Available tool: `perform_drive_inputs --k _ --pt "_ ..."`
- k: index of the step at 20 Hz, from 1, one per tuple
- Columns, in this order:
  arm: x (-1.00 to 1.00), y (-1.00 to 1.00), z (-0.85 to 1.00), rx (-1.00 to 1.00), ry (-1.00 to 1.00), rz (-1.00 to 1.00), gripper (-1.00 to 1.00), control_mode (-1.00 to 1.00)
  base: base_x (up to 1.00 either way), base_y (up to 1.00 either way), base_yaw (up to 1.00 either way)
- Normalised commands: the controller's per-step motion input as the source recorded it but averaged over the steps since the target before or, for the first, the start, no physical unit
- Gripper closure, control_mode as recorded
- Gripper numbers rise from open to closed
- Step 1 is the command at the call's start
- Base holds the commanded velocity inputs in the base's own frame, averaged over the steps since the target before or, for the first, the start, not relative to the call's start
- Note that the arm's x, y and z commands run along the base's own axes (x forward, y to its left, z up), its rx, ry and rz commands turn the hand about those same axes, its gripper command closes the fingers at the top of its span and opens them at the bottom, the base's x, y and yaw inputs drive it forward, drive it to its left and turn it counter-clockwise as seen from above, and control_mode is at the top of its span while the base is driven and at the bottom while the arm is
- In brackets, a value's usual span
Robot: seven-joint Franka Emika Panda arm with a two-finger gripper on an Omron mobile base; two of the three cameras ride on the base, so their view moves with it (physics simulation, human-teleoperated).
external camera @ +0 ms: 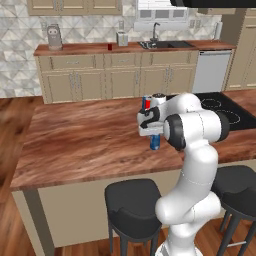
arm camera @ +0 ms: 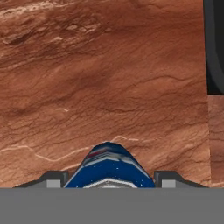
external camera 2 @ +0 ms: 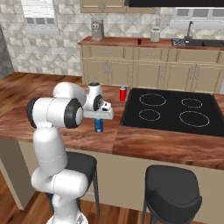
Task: Four empty soda cans are scattered around the kitchen. Gather all the cans and cluster them next to the stove for recycling.
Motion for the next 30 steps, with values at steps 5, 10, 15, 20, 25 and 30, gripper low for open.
perform_drive_inputs --k 5,10,15,20,25,30 --pt "0.0 0.0 0.0 0.0 0.01 0.0 1.0 -1.0 0.0 0.0 0.0" --pt "0.0 0.0 0.0 0.0 0.0 0.0 1.0 -1.0 0.0 0.0 0.0" --pt "0.03 -0.01 0.21 0.0 0.0 0.0 1.0 -1.0 0.0 0.0 0.0" --pt "-0.05 -0.01 0.58 0.0 -0.01 -0.02 1.0 -1.0 0.0 0.0 0.0" --pt "-0.55 0.0 0.45 0.0 -0.04 -0.01 1.0 -1.0 0.0 0.0 0.0" --pt "-0.75 0.0 0.29 0.0 -0.03 -0.06 1.0 -1.0 0.0 0.0 0.0"
